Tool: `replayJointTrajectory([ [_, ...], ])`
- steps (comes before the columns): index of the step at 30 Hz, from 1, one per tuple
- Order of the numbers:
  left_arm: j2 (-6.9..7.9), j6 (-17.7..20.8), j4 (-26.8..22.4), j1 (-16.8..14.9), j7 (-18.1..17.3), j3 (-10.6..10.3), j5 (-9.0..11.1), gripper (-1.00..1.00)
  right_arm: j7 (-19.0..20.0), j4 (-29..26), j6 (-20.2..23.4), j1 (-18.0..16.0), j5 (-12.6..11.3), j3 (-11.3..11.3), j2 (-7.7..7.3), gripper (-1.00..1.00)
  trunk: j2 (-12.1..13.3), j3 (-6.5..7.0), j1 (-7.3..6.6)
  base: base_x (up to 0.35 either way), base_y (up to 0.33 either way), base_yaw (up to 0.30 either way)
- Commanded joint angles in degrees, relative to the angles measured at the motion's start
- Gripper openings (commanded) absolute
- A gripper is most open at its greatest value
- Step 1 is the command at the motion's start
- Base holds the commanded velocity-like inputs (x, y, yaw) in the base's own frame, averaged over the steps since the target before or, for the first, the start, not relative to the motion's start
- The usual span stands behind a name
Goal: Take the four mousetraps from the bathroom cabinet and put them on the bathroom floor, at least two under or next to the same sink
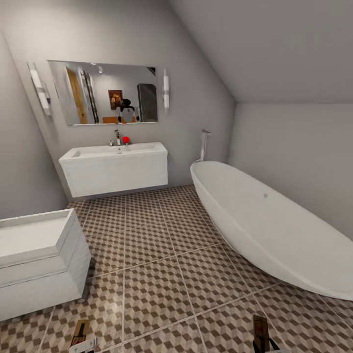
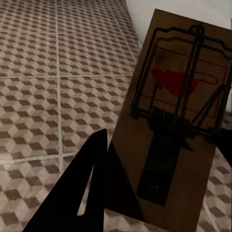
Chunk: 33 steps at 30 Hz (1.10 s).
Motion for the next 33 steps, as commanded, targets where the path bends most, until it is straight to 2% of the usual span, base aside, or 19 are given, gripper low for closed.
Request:
replayJointTrajectory([
  [1,-0.02,-0.3,0.2,-0.1,0.2,-0.5,0.1,-1.0,-0.1,0.0,-0.1,0.0,0.2,0.1,-0.04,-1.0,0.0,-0.06,0.02,0.23,-0.205,0.005],
  [8,-0.02,-0.3,0.2,-0.1,0.2,-0.5,0.1,-1.0,-0.1,0.0,-0.2,0.0,0.2,0.1,-0.04,-1.0,0.0,-0.06,0.02,0.23,-0.184,0.001],
  [15,-0.02,-0.3,0.2,-0.1,0.2,-0.5,0.1,-1.0,-0.1,0.0,-0.2,0.0,0.1,0.1,-0.04,-1.0,0.0,-0.06,0.02,0.231,-0.026,0.023],
  [25,-0.02,-0.3,0.2,-0.1,0.2,-0.5,0.1,-1.0,-0.1,0.0,-0.2,0.0,0.2,0.1,-0.04,-1.0,0.0,-0.36,0.02,0.231,-0.017,0.235],
  [33,-0.02,-0.3,0.2,-0.1,0.2,-0.5,0.1,-1.0,-0.1,0.0,-0.2,0.0,0.1,0.1,-0.04,-1.0,0.0,-0.57,0.02,0.231,-0.174,0.258],
])
